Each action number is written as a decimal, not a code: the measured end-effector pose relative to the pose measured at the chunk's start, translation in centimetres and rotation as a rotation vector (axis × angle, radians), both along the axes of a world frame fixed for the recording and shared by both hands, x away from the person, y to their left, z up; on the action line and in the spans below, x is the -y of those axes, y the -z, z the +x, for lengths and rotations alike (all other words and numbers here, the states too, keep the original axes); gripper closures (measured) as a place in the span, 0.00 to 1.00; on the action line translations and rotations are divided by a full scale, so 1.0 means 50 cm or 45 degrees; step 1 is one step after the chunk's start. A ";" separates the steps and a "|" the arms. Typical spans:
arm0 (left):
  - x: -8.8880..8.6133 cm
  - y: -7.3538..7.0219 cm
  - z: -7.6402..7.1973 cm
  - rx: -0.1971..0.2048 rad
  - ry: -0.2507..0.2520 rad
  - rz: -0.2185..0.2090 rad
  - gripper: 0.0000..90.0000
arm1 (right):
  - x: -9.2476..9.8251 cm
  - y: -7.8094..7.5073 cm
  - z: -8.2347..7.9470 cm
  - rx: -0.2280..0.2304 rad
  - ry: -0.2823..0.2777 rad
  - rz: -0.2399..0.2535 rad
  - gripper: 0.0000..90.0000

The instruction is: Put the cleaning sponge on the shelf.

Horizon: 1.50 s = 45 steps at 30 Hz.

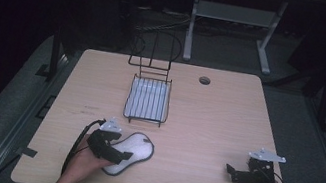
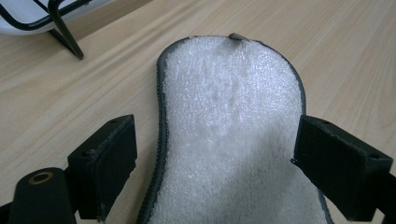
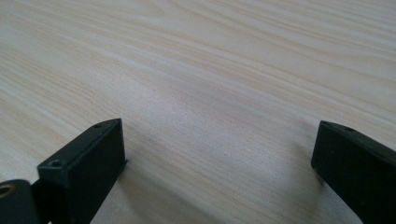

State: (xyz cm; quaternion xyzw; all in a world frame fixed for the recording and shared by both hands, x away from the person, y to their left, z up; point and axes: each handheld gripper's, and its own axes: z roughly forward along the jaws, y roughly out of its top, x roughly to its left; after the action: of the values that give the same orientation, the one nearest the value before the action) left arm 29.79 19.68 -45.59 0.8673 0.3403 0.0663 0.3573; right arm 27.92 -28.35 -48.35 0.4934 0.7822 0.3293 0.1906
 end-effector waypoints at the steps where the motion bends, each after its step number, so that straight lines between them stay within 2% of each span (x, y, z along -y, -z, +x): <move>1: 0.001 0.001 0.000 -0.006 0.003 0.004 0.14 | 0.000 0.000 0.000 0.000 0.001 0.000 0.03; 8: 0.013 0.016 -0.001 -0.028 0.018 0.011 0.14 | 0.000 0.000 0.000 0.000 0.001 0.000 0.03; 14: 0.015 0.017 -0.004 -0.011 0.033 0.029 0.14 | 0.000 0.000 0.000 0.000 0.002 0.000 0.03; 20: 0.017 0.014 -0.004 -0.018 0.036 0.039 0.16 | 0.000 0.000 0.000 0.000 0.003 -0.001 0.03; 23: 0.017 0.011 -0.006 -0.027 0.057 0.036 0.24 | 0.000 0.000 0.000 0.000 0.004 0.000 0.03; 27: 0.015 0.010 -0.005 -0.030 0.061 0.036 0.27 | -0.001 0.000 0.000 0.000 0.005 0.000 0.03; 33: 0.009 0.008 -0.005 -0.056 0.053 0.004 0.31 | -0.001 0.000 0.000 0.000 0.005 0.000 0.03; 36: 0.007 0.004 -0.007 -0.045 0.058 0.003 0.34 | -0.001 0.000 0.000 0.000 0.005 0.000 0.03; 39: 0.002 -0.006 -0.009 -0.027 0.059 -0.031 0.46 | -0.001 0.000 0.000 0.000 0.005 -0.001 0.03; 40: 0.001 -0.008 -0.009 -0.026 0.064 -0.028 0.49 | -0.001 0.000 0.000 0.000 0.005 0.000 0.03; 45: -0.002 -0.016 -0.011 -0.032 0.070 -0.063 0.61 | -0.001 0.000 0.000 -0.001 0.006 0.000 0.03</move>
State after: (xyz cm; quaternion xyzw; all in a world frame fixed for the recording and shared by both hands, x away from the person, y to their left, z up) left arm 29.23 19.80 -44.78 0.8679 0.3223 0.0371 0.3762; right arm 27.94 -28.32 -48.35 0.4952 0.7812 0.3286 0.1912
